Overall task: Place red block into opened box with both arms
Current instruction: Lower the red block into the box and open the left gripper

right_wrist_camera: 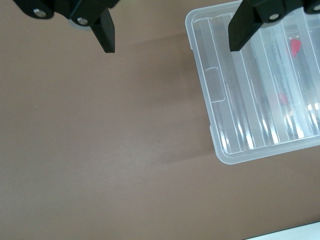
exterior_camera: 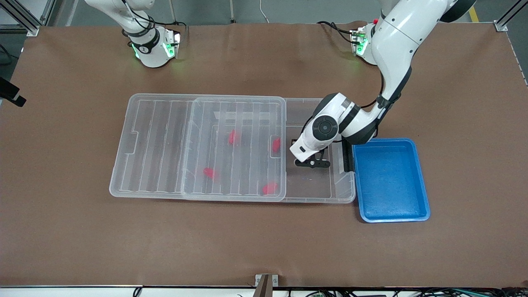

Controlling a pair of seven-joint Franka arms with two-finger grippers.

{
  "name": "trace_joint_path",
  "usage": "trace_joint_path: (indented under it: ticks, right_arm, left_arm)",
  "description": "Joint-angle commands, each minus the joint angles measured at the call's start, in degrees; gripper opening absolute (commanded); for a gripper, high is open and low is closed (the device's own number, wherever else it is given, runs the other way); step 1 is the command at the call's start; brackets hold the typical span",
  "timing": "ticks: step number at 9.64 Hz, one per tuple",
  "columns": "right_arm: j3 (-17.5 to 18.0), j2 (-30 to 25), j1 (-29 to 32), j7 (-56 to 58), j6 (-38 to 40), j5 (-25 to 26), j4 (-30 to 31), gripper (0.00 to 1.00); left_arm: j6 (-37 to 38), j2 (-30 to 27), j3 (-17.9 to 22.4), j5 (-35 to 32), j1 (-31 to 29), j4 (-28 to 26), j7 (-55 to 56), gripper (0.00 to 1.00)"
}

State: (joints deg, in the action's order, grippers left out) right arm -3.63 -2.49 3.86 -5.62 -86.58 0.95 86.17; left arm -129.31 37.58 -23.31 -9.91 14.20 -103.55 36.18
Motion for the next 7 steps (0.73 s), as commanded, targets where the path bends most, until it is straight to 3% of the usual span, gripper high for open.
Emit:
trace_joint_path:
  ticks: [1, 2, 5, 7]
  right_arm:
    - [0.1, 0.4, -0.1, 0.6, 0.7, 0.5, -1.1, 1.00]
    - [0.1, 0.4, 0.0, 0.6, 0.7, 0.5, -1.1, 1.00]
    - [0.0, 0.4, -0.1, 0.6, 0.7, 0.5, -1.0, 1.00]
    - [0.1, 0.9, -0.3, 1.2, 0.6, 0.5, -0.5, 1.00]
  left_arm:
    - [-1.3, 1.9, 0.4, -1.9, 0.4, 0.2, 2.4, 0.65]
    - [-1.3, 1.5, 0.4, -2.0, 0.5, 0.3, 3.4, 1.00]
    - [1.3, -3.4, 0.2, -2.1, -0.8, 0.5, 3.4, 1.00]
    - [6.9, -8.4, 0.2, -2.1, -0.8, 2.5, 2.8, 1.00]
